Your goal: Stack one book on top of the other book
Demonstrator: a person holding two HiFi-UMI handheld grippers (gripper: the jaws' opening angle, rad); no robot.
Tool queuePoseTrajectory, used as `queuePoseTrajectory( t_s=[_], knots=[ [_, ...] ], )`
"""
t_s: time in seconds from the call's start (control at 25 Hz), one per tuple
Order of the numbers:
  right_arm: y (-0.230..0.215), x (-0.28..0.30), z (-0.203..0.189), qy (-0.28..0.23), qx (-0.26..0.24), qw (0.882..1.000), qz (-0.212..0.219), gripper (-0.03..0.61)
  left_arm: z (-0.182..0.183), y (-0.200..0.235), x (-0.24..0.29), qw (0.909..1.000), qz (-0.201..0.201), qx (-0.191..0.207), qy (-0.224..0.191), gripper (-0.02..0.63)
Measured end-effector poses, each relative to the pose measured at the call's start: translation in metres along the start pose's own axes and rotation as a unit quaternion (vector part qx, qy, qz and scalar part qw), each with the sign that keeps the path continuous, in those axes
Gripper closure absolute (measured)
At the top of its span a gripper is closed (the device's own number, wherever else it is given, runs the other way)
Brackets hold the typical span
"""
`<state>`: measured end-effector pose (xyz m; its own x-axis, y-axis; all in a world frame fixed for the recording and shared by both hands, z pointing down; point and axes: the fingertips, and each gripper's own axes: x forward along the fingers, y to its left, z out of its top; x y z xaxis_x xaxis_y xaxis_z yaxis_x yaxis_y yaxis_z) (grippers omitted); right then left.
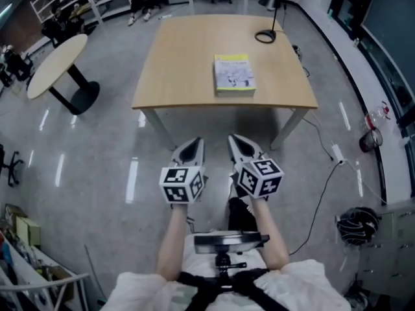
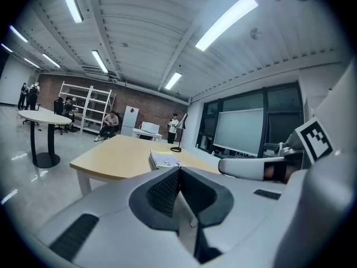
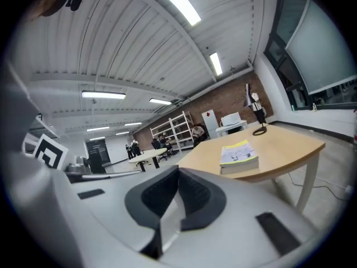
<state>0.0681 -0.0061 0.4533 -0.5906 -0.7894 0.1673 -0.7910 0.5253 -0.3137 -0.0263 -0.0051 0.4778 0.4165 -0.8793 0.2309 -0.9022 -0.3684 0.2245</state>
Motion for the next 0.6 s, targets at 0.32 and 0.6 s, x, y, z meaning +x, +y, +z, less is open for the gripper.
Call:
queuePoseTrajectory(
  t_s=[0.32, 0.6],
  knots=[
    [0.065, -0.092, 0.006, -0.029, -0.018, 0.999, -0.003, 0.578, 0.002, -0.040, -0.097, 0.9998, -0.005, 0.005, -0.019, 0.595],
    [0.100, -0.162, 0.000, -0.054, -0.012, 0.998, -0.013, 0.578, -0.002, -0.076, -0.160, 0.9993, -0.008, 0.019, -0.030, 0.595]
  ],
)
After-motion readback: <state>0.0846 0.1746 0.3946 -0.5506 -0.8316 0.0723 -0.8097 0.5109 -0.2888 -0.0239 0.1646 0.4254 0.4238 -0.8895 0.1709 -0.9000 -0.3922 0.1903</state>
